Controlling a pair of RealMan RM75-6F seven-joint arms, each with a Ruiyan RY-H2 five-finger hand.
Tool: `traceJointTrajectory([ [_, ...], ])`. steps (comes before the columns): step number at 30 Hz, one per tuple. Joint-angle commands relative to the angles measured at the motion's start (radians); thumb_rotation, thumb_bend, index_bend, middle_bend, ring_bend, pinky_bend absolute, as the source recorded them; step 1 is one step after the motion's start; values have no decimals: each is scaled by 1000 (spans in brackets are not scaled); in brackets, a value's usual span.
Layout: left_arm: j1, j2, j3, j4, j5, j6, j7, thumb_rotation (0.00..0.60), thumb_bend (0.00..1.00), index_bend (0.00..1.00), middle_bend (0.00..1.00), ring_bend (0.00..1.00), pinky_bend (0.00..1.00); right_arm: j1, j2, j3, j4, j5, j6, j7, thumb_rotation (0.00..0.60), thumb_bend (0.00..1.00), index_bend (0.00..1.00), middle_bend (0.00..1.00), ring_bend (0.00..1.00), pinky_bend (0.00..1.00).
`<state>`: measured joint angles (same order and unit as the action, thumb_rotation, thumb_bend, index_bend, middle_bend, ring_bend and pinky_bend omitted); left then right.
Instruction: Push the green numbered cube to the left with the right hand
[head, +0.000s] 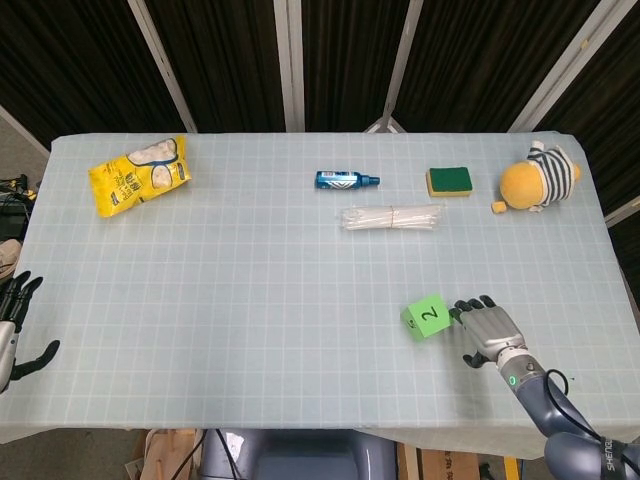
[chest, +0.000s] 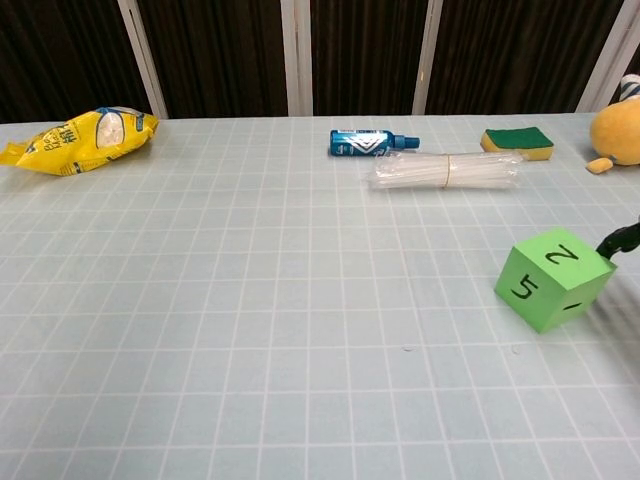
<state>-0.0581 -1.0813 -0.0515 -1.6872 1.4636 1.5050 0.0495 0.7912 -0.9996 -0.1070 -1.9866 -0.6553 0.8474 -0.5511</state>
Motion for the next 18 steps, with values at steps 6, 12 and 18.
traceJointTrajectory([
  [6,-1,0,2,0,3,-1,1,600,337,35,0,0,0,2,31,-26,-52,-22,-11,0,600,329,234,134,101,24],
  [12,0,1,2,0,4,1,-3,600,337,35,0,0,0,-2,50,-46,-104,-61,-17,1,600,329,234,135,101,24],
  [18,0,1,3,-1,5,0,-3,600,337,35,0,0,0,13,62,-57,-133,-73,-44,3,600,329,234,135,101,24],
])
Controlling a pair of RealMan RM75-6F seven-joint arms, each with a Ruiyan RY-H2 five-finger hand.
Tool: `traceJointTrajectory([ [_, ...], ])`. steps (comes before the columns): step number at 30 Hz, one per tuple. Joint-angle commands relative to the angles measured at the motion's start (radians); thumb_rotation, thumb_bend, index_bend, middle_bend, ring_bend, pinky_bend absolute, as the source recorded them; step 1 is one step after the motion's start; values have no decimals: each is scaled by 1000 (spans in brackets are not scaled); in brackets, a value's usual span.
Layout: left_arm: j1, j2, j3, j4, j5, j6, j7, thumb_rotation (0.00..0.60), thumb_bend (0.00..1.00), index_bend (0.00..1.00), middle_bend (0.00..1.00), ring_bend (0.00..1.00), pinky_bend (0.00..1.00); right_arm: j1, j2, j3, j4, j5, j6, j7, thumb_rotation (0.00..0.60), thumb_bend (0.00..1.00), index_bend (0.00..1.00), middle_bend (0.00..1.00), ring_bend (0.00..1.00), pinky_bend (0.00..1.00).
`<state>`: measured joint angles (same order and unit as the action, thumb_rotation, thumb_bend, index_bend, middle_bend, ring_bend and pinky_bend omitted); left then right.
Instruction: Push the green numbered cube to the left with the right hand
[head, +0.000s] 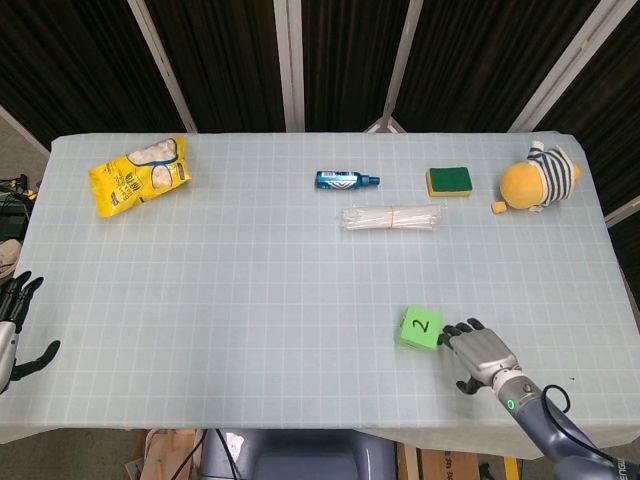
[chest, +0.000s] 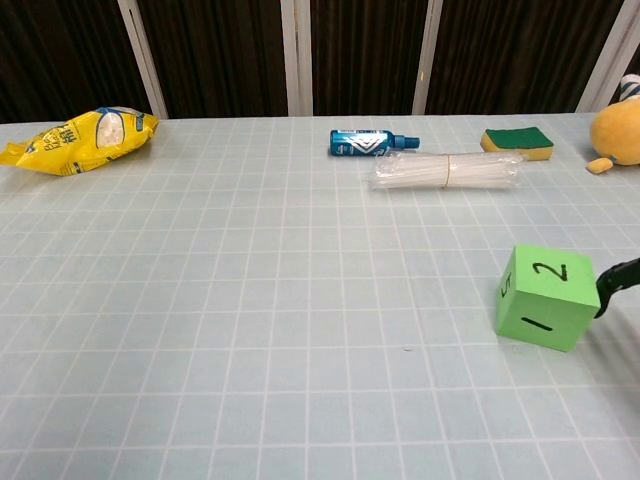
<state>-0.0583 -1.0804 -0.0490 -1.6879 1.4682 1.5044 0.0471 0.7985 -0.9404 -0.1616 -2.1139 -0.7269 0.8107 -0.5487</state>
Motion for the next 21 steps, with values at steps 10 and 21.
traceJointTrajectory([
  [10,0,3,-1,1,-1,0,-9,600,337,35,0,0,0,58,2,2,-40,19,-76,30,600,329,234,135,101,24],
  [21,-1,6,-1,1,-3,-3,-14,600,337,35,0,0,0,123,34,45,-49,51,-193,159,600,329,234,135,105,24],
])
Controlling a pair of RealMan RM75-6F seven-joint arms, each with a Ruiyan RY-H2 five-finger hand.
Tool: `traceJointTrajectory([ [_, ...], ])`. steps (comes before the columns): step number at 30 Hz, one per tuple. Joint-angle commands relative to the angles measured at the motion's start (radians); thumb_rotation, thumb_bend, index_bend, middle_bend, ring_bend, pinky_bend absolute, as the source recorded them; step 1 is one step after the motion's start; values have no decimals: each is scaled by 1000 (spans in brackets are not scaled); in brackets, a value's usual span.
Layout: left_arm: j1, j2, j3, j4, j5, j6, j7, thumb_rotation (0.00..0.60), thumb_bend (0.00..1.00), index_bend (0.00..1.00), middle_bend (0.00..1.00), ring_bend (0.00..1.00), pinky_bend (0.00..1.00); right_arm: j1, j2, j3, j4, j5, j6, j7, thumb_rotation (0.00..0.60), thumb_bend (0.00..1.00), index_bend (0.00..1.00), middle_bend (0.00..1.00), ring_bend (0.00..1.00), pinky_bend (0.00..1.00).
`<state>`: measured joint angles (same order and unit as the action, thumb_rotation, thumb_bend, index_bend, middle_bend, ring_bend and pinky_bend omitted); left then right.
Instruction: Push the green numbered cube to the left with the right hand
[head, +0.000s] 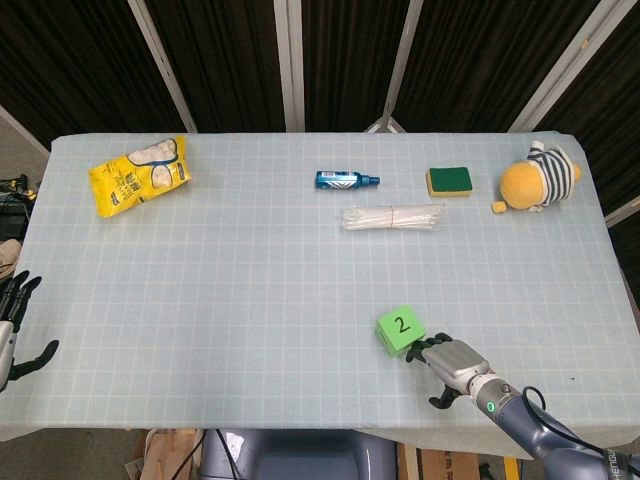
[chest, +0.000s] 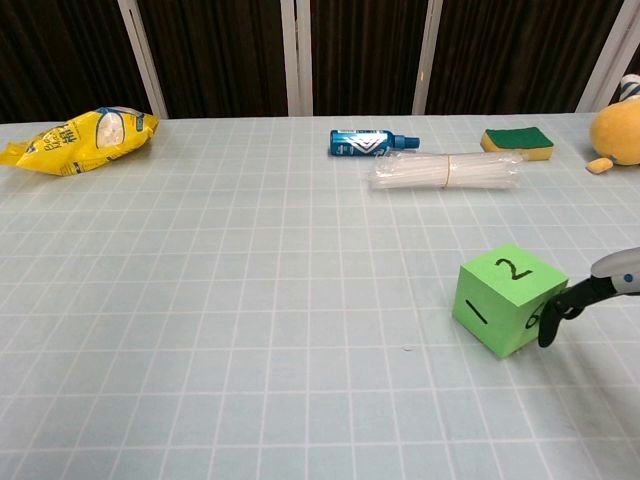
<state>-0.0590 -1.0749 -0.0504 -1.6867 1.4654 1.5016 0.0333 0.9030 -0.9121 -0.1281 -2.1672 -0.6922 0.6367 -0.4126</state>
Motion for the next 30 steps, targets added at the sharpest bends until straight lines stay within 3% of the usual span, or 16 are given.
traceJointTrajectory([
  [1,0,1,0,0,1,1,-1,600,337,35,0,0,0,26,5,13,7,23,-26,31,600,329,234,135,108,24],
  [15,0,3,-3,0,-6,-2,-7,600,337,35,0,0,0,93,-17,36,65,64,-120,157,600,329,234,135,127,24],
  [30,-2,3,-1,-1,-4,-5,-6,600,337,35,0,0,0,120,9,107,63,-5,-274,328,600,329,234,138,149,60],
])
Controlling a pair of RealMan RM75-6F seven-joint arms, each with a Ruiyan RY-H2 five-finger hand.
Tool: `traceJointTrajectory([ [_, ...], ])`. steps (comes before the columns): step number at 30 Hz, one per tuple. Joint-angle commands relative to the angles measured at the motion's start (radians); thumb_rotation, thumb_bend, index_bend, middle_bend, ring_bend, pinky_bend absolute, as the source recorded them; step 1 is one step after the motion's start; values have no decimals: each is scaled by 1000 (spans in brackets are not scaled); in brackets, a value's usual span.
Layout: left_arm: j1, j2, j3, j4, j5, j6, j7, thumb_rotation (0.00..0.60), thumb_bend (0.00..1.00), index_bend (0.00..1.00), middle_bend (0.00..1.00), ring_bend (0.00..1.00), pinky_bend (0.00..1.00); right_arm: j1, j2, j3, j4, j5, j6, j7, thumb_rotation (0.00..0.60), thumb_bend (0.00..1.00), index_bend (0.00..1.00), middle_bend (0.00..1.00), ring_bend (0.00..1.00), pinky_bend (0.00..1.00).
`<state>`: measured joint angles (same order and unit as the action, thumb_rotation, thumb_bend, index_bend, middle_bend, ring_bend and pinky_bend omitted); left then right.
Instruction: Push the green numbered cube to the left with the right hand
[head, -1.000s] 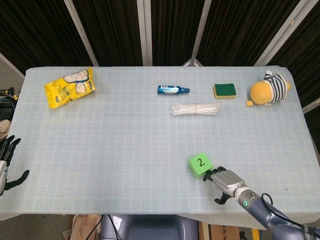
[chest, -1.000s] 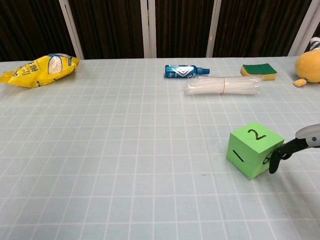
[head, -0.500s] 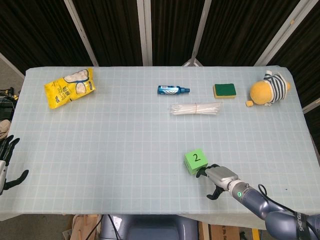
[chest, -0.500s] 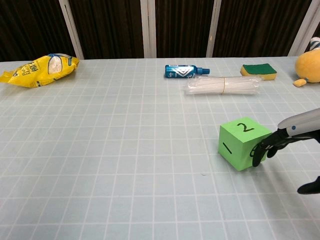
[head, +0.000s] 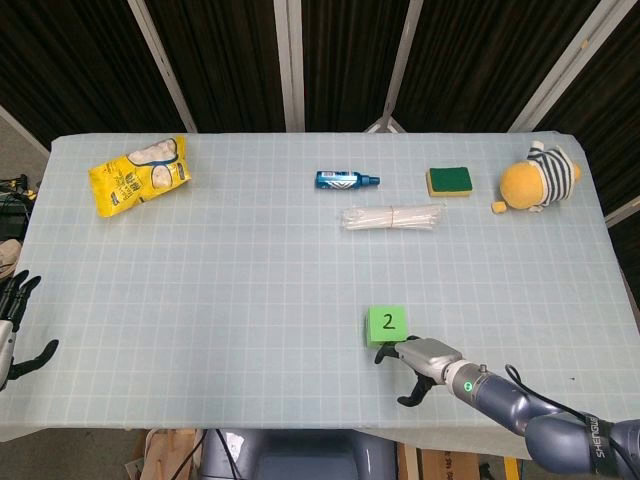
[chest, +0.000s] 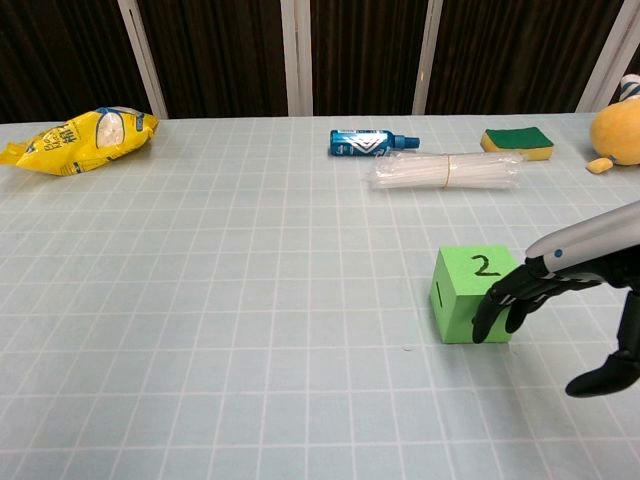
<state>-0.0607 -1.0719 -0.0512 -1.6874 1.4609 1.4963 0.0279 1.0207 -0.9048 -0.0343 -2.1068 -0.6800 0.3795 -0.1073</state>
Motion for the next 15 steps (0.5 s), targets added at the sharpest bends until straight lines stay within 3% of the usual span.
traceJointTrajectory([
  [1,0,0,0,0,0,0,-1,600,337,35,0,0,0,2,0,18,4,-23,-22,33,600,329,234,138,149,61],
  [8,-1,3,-2,1,-5,-3,-7,600,337,35,0,0,0,-28,-2,59,15,-73,-35,116,600,329,234,138,149,61],
  [15,-1,5,-3,1,-7,-4,-12,600,337,35,0,0,0,-51,65,33,11,-124,-36,133,600,329,234,165,179,60],
])
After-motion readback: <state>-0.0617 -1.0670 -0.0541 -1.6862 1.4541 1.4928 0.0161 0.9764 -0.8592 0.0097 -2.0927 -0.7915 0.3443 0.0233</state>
